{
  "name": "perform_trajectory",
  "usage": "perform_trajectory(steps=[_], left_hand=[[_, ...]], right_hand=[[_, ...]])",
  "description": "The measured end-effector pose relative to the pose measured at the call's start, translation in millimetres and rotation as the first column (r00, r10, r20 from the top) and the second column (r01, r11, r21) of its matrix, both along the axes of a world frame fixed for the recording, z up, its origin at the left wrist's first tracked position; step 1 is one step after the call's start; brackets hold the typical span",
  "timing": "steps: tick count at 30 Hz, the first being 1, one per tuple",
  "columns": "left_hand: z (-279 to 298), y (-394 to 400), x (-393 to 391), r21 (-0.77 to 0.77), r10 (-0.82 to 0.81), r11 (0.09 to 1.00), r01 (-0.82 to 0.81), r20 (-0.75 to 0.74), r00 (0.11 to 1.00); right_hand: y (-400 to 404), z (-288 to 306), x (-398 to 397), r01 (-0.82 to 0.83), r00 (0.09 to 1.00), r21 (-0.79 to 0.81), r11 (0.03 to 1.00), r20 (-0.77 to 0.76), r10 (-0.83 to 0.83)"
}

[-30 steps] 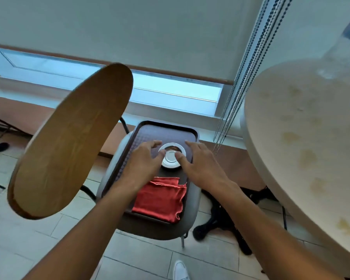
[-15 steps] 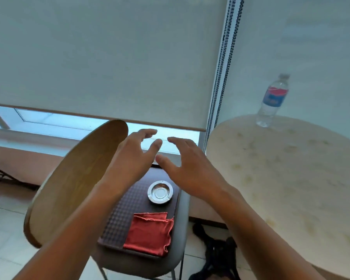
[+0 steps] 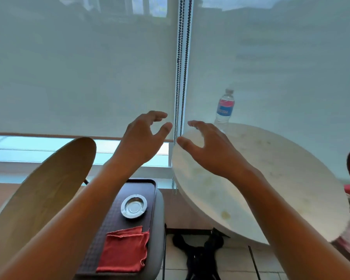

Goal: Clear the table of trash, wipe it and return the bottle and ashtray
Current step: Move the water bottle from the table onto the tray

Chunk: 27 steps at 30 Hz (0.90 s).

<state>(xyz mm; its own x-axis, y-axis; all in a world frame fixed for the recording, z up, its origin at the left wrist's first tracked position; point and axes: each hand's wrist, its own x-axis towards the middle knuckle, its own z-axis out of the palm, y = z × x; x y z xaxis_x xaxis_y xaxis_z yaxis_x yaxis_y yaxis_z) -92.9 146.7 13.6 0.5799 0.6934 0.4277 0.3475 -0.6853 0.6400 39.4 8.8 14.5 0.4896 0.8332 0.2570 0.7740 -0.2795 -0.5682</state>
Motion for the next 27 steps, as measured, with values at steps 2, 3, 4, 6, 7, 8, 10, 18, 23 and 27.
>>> perform_trajectory(steps=[2,3,4,6,7,8,10,18,23,27], left_hand=[[0.9,-4.5,15.2,0.0,-0.028,1.0,0.028,0.015,0.999],[0.8,-7.2,23.1,-0.002,-0.041,0.999,0.041,0.019,0.999],[0.3,-10.3,31.2,-0.005,-0.05,0.999,0.05,0.021,0.999],[-2.4,-15.4,47.3,-0.006,-0.064,0.998,0.064,0.021,0.998],[-3.8,-18.4,55.3,-0.009,-0.07,0.998,0.07,0.019,0.997],[-5.2,-21.1,63.2,-0.013,-0.075,0.997,0.075,0.018,0.997],[-7.1,-27.5,78.6,-0.016,-0.086,0.996,0.087,0.021,0.996],[-5.3,-50.5,138.2,0.019,-0.069,0.997,0.069,-0.002,0.998],[-3.5,-52.9,176.8,0.033,-0.028,0.999,0.029,-0.033,0.999],[-5.0,-50.1,210.6,-0.018,0.018,1.0,-0.019,-0.072,0.997]], right_hand=[[-7.7,0.1,12.3,0.04,0.999,0.003,0.999,0.008,-0.04],[-11.5,-0.5,18.8,0.056,0.998,0.005,0.998,0.008,-0.056],[-15.4,-1.5,25.4,0.07,0.998,0.008,0.998,0.004,-0.07],[-23.0,-4.1,39.3,0.094,0.996,0.016,0.995,-0.002,-0.094],[-26.8,-5.3,46.6,0.103,0.995,0.019,0.995,-0.005,-0.103],[-30.5,-6.0,54.0,0.11,0.994,0.02,0.994,-0.007,-0.11],[-38.1,-7.6,69.4,0.118,0.993,0.023,0.993,-0.004,-0.118],[-54.3,-15.4,148.4,0.104,0.995,0.009,0.995,0.004,-0.104],[-48.7,-19.9,198.6,0.068,0.998,-0.005,0.998,0.002,-0.068],[-36.7,-26.5,236.2,0.015,0.999,-0.01,1.0,-0.041,-0.015]])
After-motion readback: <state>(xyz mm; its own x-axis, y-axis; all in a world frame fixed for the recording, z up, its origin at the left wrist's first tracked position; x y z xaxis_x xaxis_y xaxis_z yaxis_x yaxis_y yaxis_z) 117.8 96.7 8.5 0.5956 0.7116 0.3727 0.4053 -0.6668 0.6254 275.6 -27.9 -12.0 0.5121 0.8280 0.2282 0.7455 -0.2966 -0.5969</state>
